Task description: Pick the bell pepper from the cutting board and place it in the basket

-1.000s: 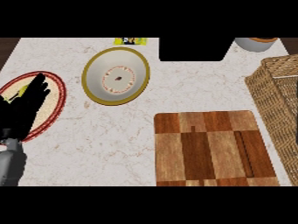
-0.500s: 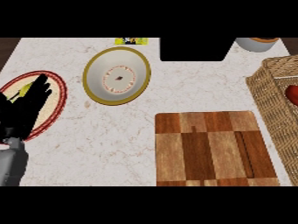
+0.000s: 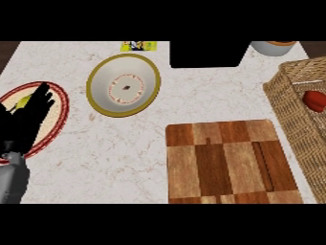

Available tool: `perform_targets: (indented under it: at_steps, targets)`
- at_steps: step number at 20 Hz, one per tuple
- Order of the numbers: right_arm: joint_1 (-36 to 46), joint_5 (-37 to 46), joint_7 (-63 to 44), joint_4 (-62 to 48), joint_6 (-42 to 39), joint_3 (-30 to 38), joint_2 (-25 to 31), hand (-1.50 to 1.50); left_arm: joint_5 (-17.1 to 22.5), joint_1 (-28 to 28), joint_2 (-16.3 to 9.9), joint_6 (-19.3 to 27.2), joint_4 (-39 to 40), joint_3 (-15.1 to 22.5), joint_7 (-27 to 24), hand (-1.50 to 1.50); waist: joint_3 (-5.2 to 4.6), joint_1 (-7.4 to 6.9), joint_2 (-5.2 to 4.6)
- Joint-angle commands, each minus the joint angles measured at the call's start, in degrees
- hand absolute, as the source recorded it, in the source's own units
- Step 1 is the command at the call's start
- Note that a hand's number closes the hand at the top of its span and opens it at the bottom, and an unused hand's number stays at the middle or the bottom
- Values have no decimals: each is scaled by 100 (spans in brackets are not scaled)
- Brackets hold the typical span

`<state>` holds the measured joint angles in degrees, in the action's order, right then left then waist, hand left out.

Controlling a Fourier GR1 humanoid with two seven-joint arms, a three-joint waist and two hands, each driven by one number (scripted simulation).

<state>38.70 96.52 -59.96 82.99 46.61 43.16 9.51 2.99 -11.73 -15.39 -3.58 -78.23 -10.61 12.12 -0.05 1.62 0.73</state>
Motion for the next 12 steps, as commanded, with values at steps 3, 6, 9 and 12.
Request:
perform_targets:
  at_steps: [3, 6, 9, 12]
  targets:
    - [-1100, -548, -249, 2613, -500, -139, -918, -150, 99, 43, -184, -107, 28, -178, 23, 0, -5, 122, 36]
    - [-2229, -1122, -454, 3467, -976, -588, -935, -150, -36, 135, -46, 84, -239, -48, 125, 0, 4, 99, 42]
    - [-3082, -1698, -666, 4323, -1344, -1164, -944, -150, 109, 2, -139, -3, -34, -215, 96, 0, 1, 125, 26]
    - [-4091, -2044, -965, 5178, -1569, -1590, -949, -150, 128, 22, -137, -14, -238, -170, 247, 0, 7, 97, 29]
